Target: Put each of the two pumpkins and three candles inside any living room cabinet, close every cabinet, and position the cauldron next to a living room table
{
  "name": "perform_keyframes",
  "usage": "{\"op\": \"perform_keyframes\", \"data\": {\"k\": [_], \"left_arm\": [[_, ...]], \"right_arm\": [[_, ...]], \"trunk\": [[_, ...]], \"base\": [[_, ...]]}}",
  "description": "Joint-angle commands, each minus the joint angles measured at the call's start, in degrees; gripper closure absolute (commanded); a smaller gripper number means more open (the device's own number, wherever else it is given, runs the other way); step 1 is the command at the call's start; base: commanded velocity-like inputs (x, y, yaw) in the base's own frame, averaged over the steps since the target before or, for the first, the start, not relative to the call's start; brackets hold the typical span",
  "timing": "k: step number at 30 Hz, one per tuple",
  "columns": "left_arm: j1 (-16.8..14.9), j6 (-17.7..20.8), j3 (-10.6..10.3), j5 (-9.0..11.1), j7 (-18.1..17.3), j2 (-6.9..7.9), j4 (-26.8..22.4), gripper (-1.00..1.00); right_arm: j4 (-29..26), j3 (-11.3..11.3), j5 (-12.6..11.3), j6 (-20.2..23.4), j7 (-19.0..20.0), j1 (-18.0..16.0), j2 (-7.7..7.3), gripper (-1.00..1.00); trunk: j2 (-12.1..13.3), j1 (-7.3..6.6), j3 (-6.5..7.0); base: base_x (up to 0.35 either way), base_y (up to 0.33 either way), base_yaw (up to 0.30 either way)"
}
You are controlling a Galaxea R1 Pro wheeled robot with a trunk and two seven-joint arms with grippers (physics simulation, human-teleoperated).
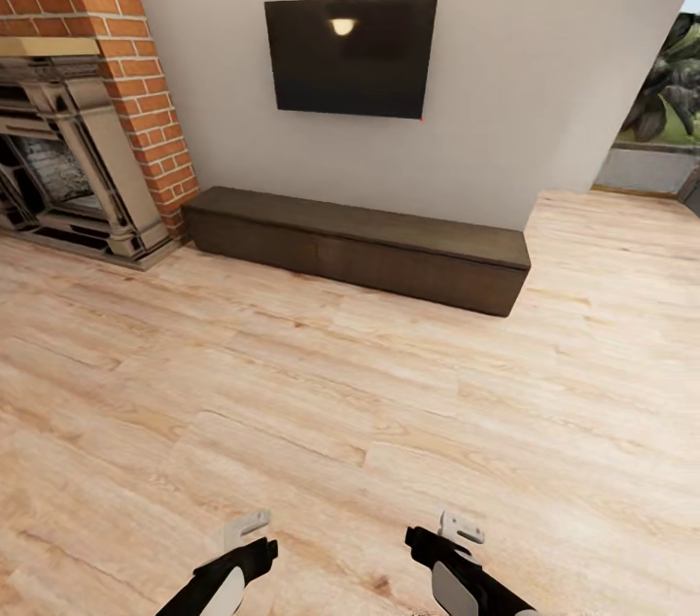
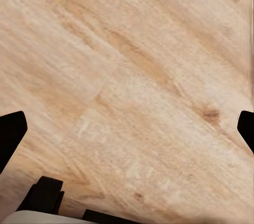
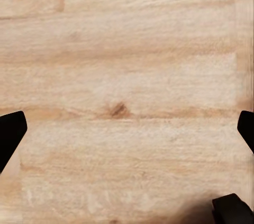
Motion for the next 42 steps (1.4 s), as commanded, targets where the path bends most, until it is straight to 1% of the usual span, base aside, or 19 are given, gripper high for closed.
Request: {"op": "perform_keyframes", "data": {"k": [1,8,16,26,33,42], "left_arm": [[0.0,0.1,-0.4,0.5,0.5,0.05,-0.1,-1.0],[0.0,0.2,-0.4,0.4,0.5,0.11,-0.1,-1.0],[0.0,0.1,-0.5,0.1,0.4,0.12,-0.1,-1.0],[0.0,0.1,-0.5,0.1,0.5,0.16,-0.1,-1.0],[0.0,0.1,-0.5,0.1,0.4,0.12,-0.1,-1.0],[0.0,0.1,-0.5,0.1,0.4,0.12,-0.1,-1.0]], "right_arm": [[0.0,0.5,-0.6,-0.3,-0.4,-0.1,-0.01,-1.0],[0.0,0.5,-0.7,-0.7,-0.4,-0.1,-0.01,-1.0],[0.0,0.6,-3.0,-0.9,-0.3,-0.1,-0.08,-1.0],[0.0,0.7,-3.3,-1.7,-0.3,-0.1,-0.01,-1.0],[0.0,0.7,-3.2,-4.7,-0.2,-0.1,-0.16,-1.0],[0.0,0.7,-3.1,-5.1,-0.2,-0.1,-0.19,-1.0]], "trunk": [[0.0,0.0,-0.05],[0.0,0.0,-0.05],[0.0,0.0,-0.05],[0.0,0.0,-0.05],[0.0,0.0,-0.12],[0.0,0.0,-0.14]], "base": [[0.0,0.0,-0.283],[0.0,0.0,-0.283],[0.0,0.0,-0.283],[0.005,0.0,-0.283],[0.271,0.0,-0.216],[0.33,0.0,-0.016]]}}
